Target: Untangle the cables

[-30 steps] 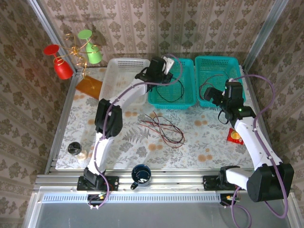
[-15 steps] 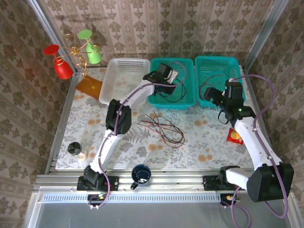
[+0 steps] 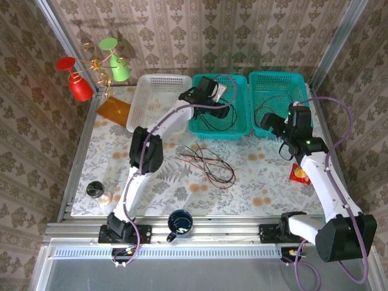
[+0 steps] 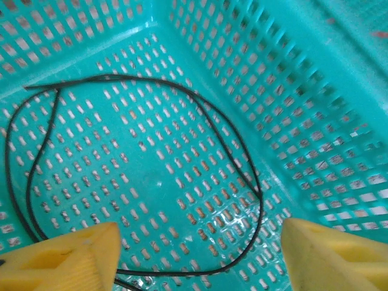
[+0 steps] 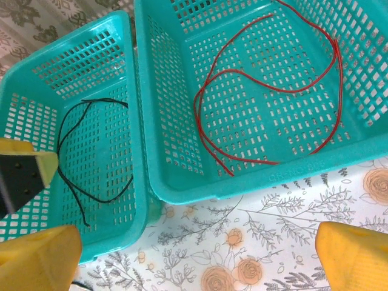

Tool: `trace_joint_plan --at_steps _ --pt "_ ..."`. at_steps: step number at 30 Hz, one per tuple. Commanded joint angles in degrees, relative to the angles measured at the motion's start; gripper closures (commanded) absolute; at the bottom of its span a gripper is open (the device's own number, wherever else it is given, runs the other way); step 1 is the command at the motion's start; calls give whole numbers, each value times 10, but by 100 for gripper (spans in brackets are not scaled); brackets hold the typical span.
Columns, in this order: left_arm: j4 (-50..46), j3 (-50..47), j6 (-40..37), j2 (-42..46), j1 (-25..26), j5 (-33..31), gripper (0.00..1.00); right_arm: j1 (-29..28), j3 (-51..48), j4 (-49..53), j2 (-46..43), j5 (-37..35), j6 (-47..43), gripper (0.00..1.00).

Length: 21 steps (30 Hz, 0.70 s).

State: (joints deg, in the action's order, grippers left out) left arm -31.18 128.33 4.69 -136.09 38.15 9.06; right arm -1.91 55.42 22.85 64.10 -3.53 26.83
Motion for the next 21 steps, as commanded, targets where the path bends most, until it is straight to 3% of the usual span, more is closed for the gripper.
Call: trace_joint_plan --at_steps 1,5,11,16,21 --pt "51 -22 -9 77 -5 3 27 0 -11 30 -19 19 16 0" --pt "66 -77 -8 140 -7 6 25 -3 -26 42 -36 30 16 0" --pt "107 -283 14 302 -14 38 23 -30 -71 76 -45 47 25 0" --pt "171 -509 53 450 -13 3 23 -90 -110 102 -27 47 54 1" --pt "194 -667 89 548 -7 -9 23 -166 -153 63 3 43 95 12"
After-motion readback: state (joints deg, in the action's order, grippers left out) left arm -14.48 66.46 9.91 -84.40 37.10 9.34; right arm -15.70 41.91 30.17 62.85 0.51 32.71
